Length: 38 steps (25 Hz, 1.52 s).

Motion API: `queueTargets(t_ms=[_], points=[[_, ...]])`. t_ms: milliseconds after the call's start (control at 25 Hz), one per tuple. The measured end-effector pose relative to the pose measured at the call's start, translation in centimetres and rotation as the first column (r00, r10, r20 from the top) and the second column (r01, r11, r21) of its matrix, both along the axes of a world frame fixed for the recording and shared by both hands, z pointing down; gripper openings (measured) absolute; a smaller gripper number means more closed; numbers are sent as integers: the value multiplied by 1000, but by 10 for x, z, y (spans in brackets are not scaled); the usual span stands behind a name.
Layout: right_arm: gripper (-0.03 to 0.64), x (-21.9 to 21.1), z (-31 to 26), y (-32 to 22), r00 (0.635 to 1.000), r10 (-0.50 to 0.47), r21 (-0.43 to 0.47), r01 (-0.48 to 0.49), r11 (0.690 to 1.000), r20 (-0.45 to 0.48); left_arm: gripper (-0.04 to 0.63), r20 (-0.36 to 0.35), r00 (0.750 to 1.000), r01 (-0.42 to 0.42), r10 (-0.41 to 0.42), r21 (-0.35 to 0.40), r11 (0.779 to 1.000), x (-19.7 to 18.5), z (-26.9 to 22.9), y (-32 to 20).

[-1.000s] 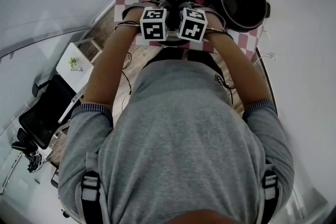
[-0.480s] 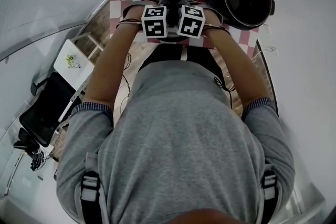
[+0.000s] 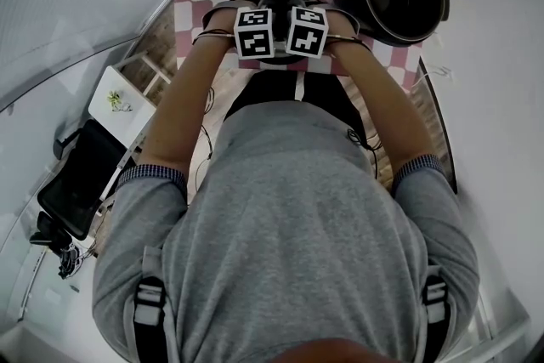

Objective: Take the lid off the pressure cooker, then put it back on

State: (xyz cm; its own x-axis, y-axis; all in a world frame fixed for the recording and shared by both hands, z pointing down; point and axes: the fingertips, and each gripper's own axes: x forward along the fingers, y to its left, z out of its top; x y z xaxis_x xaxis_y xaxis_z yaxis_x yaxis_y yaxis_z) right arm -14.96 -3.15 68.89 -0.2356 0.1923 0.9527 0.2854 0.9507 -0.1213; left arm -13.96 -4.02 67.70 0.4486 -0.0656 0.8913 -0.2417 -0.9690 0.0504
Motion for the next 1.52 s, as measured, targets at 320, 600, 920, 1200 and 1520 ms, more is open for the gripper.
queueTargets(t_ms=[320, 600, 920, 1200, 1520], points=[[293, 5, 12, -6, 1000, -3, 20, 3, 1000, -21, 302, 8, 1000, 5, -5, 6, 1000, 5, 12, -5], [296, 7, 18, -5, 999, -28, 50, 29, 998, -27, 302, 20, 1000, 10, -11, 28, 1000, 7, 18, -4], [301, 8, 22, -3, 999, -37, 61, 38, 997, -27, 304, 24, 1000, 5, -6, 30, 1000, 8, 21, -2], [344, 9, 17, -9, 999, 13, 55, -11, 998, -30, 337, -1, 1000, 14, -14, -25, 1000, 10, 21, 3], [347, 14, -6, -15, 996, 84, 59, -87, 994, 41, 347, -97, 989, 109, -107, 16, 994, 9, -5, -4]])
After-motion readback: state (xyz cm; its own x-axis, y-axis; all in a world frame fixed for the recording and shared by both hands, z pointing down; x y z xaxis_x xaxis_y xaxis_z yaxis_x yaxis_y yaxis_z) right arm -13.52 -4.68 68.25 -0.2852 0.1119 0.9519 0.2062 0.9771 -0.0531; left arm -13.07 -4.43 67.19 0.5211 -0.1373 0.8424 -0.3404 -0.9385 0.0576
